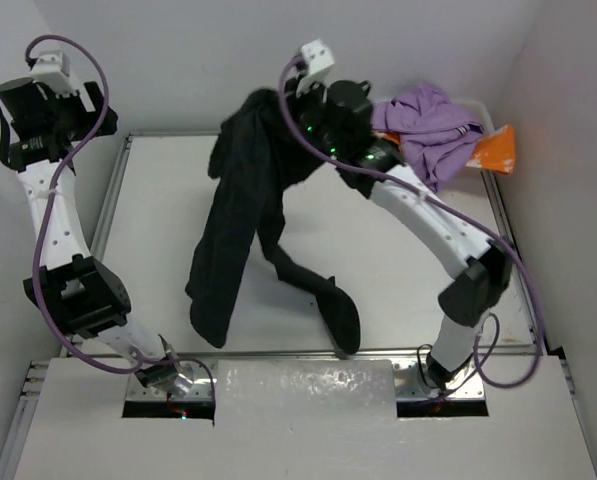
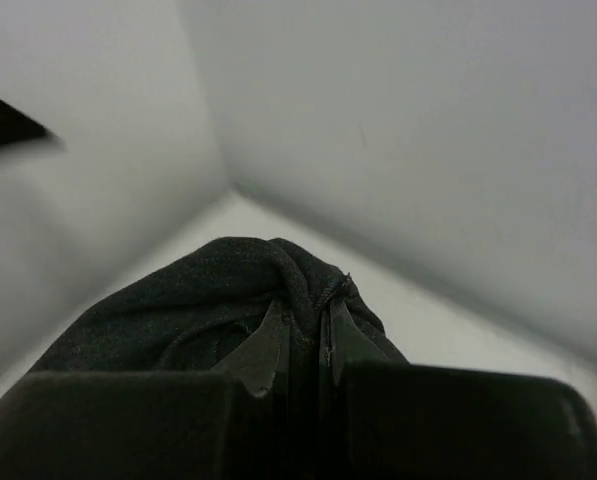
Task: Fold and stack the trousers
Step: Move the trousers to the center of the board, then flatten the trousers out
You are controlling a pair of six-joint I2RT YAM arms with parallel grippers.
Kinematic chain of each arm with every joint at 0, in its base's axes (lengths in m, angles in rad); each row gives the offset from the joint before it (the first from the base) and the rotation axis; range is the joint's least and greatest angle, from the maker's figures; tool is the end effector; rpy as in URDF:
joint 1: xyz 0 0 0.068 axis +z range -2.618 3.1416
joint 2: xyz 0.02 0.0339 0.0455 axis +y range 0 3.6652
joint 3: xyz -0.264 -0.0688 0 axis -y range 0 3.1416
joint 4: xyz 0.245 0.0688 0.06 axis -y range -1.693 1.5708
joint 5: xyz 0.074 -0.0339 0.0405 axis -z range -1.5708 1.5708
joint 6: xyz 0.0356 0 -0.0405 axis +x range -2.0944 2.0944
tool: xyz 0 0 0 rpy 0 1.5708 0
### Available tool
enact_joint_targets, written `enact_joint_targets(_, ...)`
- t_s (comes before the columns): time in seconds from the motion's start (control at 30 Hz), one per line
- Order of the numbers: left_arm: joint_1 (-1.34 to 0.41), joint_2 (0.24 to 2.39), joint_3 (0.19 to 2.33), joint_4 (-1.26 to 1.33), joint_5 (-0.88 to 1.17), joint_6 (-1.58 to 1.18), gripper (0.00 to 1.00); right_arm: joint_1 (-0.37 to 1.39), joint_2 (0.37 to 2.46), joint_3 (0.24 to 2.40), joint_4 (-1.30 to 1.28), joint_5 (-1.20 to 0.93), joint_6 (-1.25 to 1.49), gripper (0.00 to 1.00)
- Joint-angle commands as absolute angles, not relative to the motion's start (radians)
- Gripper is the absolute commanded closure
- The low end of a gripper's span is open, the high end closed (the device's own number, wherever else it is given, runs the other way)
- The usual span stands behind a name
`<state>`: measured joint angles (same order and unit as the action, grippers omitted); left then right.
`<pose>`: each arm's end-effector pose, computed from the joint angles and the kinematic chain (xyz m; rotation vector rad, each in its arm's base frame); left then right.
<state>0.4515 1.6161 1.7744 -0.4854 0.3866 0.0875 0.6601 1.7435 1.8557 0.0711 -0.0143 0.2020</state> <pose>0.3349 0.1475 0.4407 -0.0798 1.8713 0.0040 0.3235 0.2517 0.4806 -0.3358 1.3862 0.7258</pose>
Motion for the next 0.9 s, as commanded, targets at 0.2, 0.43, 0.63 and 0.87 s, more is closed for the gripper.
enact_joint_targets(0.2,0.218,1.504,1.566,-0.64,0.223,0.504,0.25,0.344,1.677,1.35,0.034,-0.155,0.564,0.01)
enact_joint_targets(0.43,0.086,1.281,1.091,-0.834,0.342,0.938,0.29,0.293,1.564,1.307,-0.068,-0.178,0.284,0.01)
enact_joint_targets(0.63,-0.042,1.212,0.888,-0.919,0.302,1.025,0.22,0.301,1.759,1.49,-0.225,-0.175,0.239,0.01)
enact_joint_targets(0.87,-0.202,1.161,0.603,-0.733,0.043,1.055,0.06,0.342,2.102,1.784,-0.411,-0.132,0.129,0.01)
